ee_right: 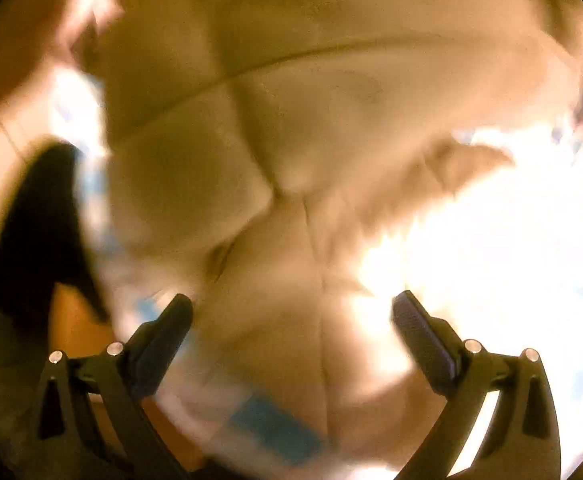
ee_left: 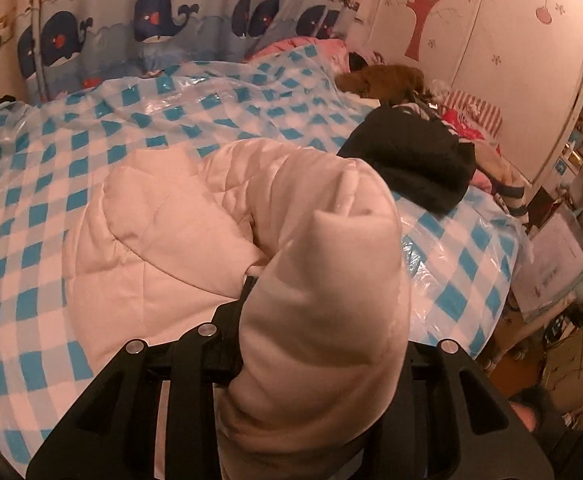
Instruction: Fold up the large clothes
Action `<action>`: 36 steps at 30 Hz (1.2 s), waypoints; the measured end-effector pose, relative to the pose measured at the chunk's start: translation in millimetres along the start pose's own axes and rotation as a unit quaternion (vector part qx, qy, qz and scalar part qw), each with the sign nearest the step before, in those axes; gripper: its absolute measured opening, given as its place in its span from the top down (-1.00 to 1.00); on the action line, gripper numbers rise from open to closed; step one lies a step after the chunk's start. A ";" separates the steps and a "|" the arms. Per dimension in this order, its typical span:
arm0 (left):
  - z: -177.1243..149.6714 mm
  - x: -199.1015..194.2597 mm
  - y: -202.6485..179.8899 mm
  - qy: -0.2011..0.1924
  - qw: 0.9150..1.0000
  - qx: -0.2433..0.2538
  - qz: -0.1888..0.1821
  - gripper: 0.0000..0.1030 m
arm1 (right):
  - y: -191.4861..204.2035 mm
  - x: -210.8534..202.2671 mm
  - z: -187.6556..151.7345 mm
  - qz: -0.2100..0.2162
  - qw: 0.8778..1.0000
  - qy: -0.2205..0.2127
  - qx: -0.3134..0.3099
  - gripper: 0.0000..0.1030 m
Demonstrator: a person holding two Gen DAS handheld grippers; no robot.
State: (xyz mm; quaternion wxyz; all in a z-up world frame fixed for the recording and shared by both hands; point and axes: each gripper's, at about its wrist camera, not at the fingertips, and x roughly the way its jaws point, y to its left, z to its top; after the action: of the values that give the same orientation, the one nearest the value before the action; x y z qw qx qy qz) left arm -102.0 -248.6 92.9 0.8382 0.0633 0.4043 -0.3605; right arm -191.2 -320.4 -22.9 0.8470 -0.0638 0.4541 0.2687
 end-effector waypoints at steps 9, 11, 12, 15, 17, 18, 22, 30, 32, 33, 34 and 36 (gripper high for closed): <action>-32.4 71.7 -53.9 0.035 0.995 0.091 0.014 0.19 | -162.3 -70.9 -84.1 0.327 0.858 -0.189 0.348 -0.89; -41.5 82.9 -66.4 0.041 0.992 0.115 0.022 0.14 | -186.2 -67.0 -92.5 0.367 0.821 -0.216 0.381 -0.89; -46.1 87.3 -71.4 0.042 0.991 0.127 0.026 0.10 | -197.6 -65.7 -96.6 0.384 0.799 -0.232 0.400 -0.89; -60.2 94.5 -85.5 0.033 0.983 0.174 0.053 -0.06 | -220.9 -72.8 -89.0 0.413 0.769 -0.271 0.406 -0.89; -78.4 102.4 -106.3 0.024 0.964 0.245 0.098 -0.26 | -229.2 -85.3 -73.0 0.428 0.763 -0.292 0.388 -0.89; -85.5 106.1 -113.3 0.021 0.956 0.269 0.117 -0.33 | -231.0 -92.4 -62.5 0.433 0.764 -0.298 0.375 -0.89; -100.1 113.0 -129.5 0.012 0.936 0.310 0.164 -0.37 | -228.0 -116.6 -13.2 0.439 0.793 -0.280 0.315 -0.89; -104.0 80.6 -136.8 0.045 0.935 0.320 0.144 -0.66 | -202.3 -15.8 -7.7 0.293 0.901 -0.063 0.314 -0.76; -106.8 60.4 -138.5 0.054 0.940 0.318 0.111 -0.66 | -215.6 -1.2 -28.9 0.323 0.882 -0.092 0.330 -0.49; -106.9 47.8 -138.7 0.050 0.943 0.314 0.102 -0.66 | -223.0 -1.6 -37.6 0.326 0.874 -0.100 0.347 -0.35; -105.6 33.5 -137.4 0.047 0.946 0.308 0.087 -0.66 | -227.6 -3.1 -43.2 0.322 0.871 -0.103 0.356 -0.23; -95.9 0.4 -126.2 0.027 0.960 0.277 0.041 -0.66 | -227.9 -5.4 -50.9 0.326 0.869 -0.111 0.356 -0.23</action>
State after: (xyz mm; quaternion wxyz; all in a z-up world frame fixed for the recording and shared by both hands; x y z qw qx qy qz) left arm -245.1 -303.1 52.2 0.7903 0.3196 0.3084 -0.4222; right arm -114.0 -533.6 -79.1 0.7215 0.4241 0.4171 0.3544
